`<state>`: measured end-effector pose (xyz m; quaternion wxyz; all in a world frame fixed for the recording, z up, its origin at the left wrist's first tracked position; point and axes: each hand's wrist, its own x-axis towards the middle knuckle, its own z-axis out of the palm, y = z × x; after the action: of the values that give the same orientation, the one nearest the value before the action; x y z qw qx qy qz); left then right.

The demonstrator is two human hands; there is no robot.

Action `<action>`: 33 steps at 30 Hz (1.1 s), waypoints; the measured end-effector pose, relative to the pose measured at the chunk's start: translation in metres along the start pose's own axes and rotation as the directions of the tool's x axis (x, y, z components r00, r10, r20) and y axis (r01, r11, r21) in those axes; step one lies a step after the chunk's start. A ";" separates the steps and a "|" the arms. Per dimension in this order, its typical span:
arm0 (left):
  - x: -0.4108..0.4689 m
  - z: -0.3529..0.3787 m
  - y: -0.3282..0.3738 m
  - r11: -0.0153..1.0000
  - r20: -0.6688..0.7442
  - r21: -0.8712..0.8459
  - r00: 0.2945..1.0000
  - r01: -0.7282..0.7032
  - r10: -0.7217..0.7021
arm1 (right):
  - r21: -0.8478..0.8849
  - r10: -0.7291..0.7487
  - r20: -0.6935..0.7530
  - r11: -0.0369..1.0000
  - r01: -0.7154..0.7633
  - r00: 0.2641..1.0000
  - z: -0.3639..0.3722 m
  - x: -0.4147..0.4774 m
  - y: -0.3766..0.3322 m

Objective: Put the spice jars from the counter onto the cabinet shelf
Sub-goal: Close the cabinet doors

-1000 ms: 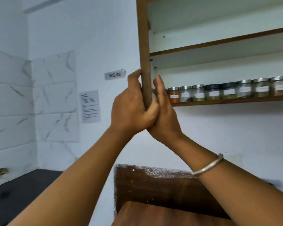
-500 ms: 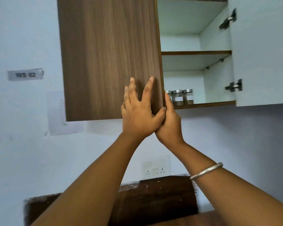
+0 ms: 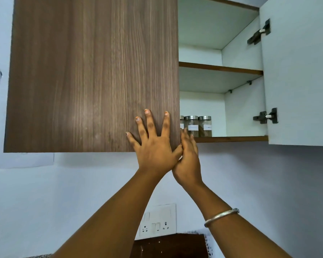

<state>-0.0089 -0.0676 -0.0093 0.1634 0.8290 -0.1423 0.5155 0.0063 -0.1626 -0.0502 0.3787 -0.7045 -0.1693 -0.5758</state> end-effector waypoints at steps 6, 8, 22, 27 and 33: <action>0.017 0.041 -0.008 0.997 -0.011 0.075 1.000 0.013 -0.013 | -0.238 0.069 0.099 0.970 -0.043 0.993 0.018 0.012 0.032; 0.021 0.052 -0.014 0.995 -0.029 0.097 1.000 0.009 -0.006 | -0.325 0.049 0.101 0.946 -0.014 0.994 0.023 0.012 0.037; 0.031 0.101 -0.040 0.963 -0.011 0.266 0.999 -0.048 0.052 | -0.535 0.158 0.179 0.844 -0.038 0.971 0.059 0.017 0.071; 0.029 0.095 -0.044 0.943 0.042 0.322 0.996 -0.083 0.074 | -0.548 0.169 0.209 0.836 -0.028 0.963 0.057 0.019 0.068; 0.021 0.068 -0.032 0.939 0.274 0.322 0.961 -0.116 0.025 | -0.567 0.210 0.367 0.823 0.039 0.906 0.034 0.020 0.058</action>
<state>0.0677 -0.0685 -0.0226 -0.0194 0.9006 -0.1030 0.4218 0.0745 -0.1797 -0.0527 0.1360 -0.8969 -0.0360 -0.4193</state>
